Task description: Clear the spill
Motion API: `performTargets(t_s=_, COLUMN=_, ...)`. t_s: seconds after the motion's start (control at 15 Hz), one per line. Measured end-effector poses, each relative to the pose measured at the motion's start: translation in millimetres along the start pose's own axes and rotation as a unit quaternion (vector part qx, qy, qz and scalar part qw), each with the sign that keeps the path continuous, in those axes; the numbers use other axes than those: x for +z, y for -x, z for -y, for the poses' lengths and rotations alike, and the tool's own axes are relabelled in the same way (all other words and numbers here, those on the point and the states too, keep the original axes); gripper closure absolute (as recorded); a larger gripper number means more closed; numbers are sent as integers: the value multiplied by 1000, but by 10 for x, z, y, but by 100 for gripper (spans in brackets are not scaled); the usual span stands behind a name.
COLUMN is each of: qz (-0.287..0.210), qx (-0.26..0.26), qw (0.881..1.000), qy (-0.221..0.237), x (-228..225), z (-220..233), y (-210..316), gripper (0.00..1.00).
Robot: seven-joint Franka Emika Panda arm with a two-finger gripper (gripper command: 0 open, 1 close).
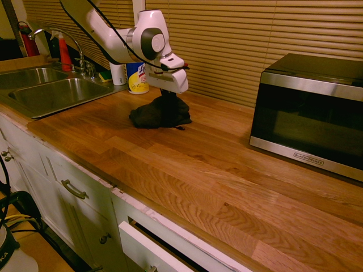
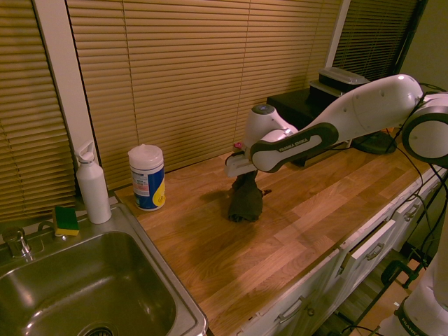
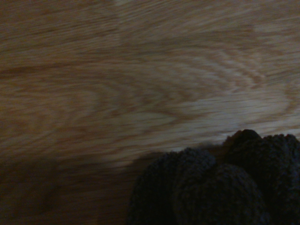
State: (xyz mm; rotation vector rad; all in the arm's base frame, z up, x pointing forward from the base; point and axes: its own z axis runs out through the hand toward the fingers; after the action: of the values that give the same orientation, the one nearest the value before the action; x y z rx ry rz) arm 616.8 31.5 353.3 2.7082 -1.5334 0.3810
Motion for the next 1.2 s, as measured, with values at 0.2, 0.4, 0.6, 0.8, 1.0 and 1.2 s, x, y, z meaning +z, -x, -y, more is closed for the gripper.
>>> performTargets(t_s=0.2, qz=0, qx=18, qw=1000, qy=5, x=37, z=-258, y=-287, gripper=100)
performTargets(t_s=0.4, qz=4, qx=38, qw=999, qy=5, x=91, z=-489, y=-600, gripper=100)
performTargets(t_s=0.6, qz=8, qx=54, qw=998, qy=5, x=116, z=-758, y=-950, gripper=100)
performTargets(t_s=0.8, qz=9, qx=59, qw=998, qy=4, x=117, z=-902, y=-1121, gripper=100)
performTargets(t_s=1.0, qz=9, qx=40, qw=999, qy=-1, x=62, z=-765, y=-973, gripper=100)
performTargets(t_s=1.2, qz=11, qx=4, qw=1000, qy=-10, x=-73, z=-534, y=-545, gripper=100)
